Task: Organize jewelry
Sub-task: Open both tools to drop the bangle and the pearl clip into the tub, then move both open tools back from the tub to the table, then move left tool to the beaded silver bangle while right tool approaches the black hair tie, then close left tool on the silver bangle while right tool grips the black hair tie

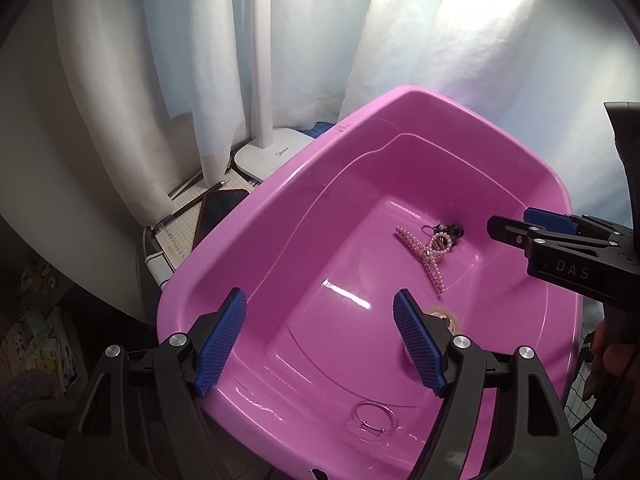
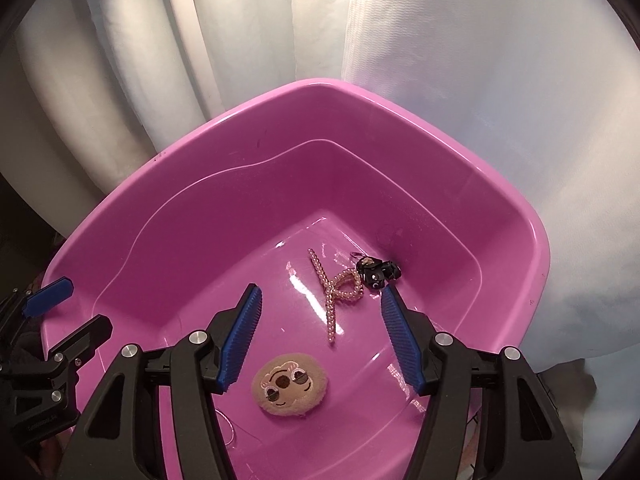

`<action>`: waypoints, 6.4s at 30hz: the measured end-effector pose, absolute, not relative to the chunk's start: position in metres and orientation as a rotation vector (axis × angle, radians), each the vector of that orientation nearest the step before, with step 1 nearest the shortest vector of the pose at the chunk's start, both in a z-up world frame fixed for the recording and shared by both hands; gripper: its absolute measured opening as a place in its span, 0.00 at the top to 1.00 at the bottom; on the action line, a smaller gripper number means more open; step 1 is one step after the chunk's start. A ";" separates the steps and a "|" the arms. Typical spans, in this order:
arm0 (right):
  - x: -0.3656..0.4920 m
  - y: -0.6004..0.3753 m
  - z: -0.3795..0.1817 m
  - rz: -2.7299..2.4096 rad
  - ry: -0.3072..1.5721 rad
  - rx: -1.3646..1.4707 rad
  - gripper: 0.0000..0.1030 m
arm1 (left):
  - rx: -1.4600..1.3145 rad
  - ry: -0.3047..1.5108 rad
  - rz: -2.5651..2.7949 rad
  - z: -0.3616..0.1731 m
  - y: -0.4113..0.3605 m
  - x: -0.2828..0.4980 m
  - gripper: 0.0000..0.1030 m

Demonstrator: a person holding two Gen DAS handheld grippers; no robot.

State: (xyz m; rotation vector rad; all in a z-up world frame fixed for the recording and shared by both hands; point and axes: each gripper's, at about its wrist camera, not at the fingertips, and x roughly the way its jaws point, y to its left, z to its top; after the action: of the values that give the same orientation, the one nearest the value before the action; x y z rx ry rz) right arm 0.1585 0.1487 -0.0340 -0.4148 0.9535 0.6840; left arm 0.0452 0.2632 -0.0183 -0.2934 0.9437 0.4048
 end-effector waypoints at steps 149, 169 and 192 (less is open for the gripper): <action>-0.106 -0.166 -0.223 0.293 0.791 -0.193 0.79 | -0.001 0.887 -0.026 -0.190 -0.026 0.032 0.47; -0.101 -0.188 -0.201 0.290 0.770 -0.174 0.83 | -0.031 0.884 -0.015 -0.168 -0.021 0.015 0.47; -0.069 -0.237 -0.054 0.486 0.556 -0.210 0.83 | -0.106 0.729 0.151 -0.030 -0.040 -0.034 0.47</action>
State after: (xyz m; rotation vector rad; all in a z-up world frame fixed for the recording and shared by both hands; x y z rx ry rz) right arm -0.0687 -0.2373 -0.0538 -0.2097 0.5560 0.4861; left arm -0.0344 -0.0399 -0.0295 -0.1064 0.7294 0.1507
